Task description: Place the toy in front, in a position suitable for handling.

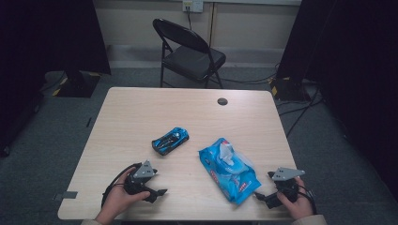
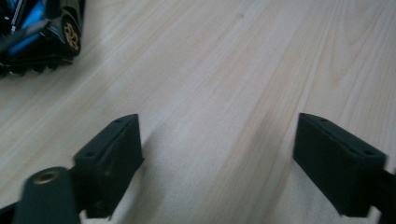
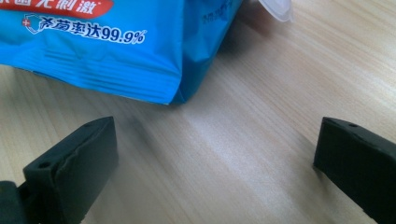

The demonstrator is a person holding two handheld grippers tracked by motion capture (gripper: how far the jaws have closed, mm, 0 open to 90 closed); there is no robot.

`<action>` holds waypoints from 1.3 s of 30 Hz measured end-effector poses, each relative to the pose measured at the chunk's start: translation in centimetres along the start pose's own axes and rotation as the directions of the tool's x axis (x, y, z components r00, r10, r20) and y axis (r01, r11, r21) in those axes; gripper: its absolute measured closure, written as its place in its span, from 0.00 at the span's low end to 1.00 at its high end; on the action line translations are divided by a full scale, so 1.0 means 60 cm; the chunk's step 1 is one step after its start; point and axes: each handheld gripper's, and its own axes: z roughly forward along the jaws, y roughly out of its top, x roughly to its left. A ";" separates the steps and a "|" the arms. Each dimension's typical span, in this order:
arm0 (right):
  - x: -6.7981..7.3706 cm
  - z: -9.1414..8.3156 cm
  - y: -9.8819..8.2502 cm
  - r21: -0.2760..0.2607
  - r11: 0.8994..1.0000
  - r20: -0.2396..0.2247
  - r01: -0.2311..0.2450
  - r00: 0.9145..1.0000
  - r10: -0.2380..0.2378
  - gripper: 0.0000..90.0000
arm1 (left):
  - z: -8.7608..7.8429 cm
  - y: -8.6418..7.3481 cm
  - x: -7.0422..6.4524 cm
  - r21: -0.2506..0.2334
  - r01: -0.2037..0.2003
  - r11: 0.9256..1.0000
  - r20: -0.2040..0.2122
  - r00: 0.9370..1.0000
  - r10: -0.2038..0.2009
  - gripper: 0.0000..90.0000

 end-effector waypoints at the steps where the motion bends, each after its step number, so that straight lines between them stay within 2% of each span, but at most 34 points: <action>1: 0.000 0.000 0.000 0.000 1.000 0.000 -0.001 1.000 0.001 0.00 | -0.005 0.002 0.003 0.002 0.020 1.000 -0.002 1.000 -0.020 0.18; 5: 0.000 0.000 0.000 0.000 1.000 0.000 0.000 1.000 0.000 0.00 | -0.022 0.012 0.020 -0.031 0.086 0.996 -0.024 0.996 -0.087 0.17; 9: 0.000 0.000 0.000 0.000 1.000 0.000 0.000 1.000 0.000 0.00 | -0.034 0.024 0.039 -0.055 0.109 0.992 -0.054 0.992 -0.112 0.17; 12: 0.000 0.000 0.000 0.000 1.000 -0.001 0.000 1.000 0.000 0.00 | -0.035 0.035 0.054 -0.065 0.114 0.991 -0.073 0.990 -0.118 0.18; 13: 0.000 0.000 0.000 0.000 1.000 0.000 0.001 1.000 -0.001 0.00 | -0.032 0.041 0.064 -0.068 0.125 0.990 -0.083 0.988 -0.131 0.18; 19: 0.000 0.000 0.000 0.000 1.000 -0.001 0.000 1.000 0.000 0.00 | -0.022 0.057 0.084 -0.070 0.124 0.990 -0.114 0.985 -0.132 0.18; 21: 0.000 0.000 0.000 0.000 1.000 -0.001 0.000 1.000 0.000 0.00 | -0.016 0.066 0.091 -0.060 0.131 0.990 -0.099 0.986 -0.137 0.18; 22: 0.000 0.000 0.000 -0.001 1.000 0.000 0.000 1.000 0.000 0.00 | -0.014 0.072 0.095 -0.056 0.119 0.991 -0.113 0.986 -0.125 0.18; 25: 0.000 0.000 0.000 0.000 1.000 -0.001 0.000 1.000 0.000 0.00 | -0.008 0.088 0.104 -0.059 0.120 0.991 -0.122 0.985 -0.126 0.18; 28: 0.000 0.000 0.000 -0.001 1.000 0.000 -0.001 1.000 0.001 0.00 | -0.002 0.101 0.111 -0.067 0.119 0.991 -0.115 0.985 -0.126 0.18; 29: 0.000 0.000 0.000 0.000 1.000 -0.001 0.000 1.000 0.000 0.00 | -0.001 0.104 0.112 -0.065 0.123 0.990 -0.107 0.986 -0.129 0.18; 39: 0.000 0.000 0.000 0.000 1.000 -0.001 0.000 1.000 0.000 0.00 | 0.011 0.125 0.142 -0.056 0.140 0.989 -0.127 0.981 -0.146 0.18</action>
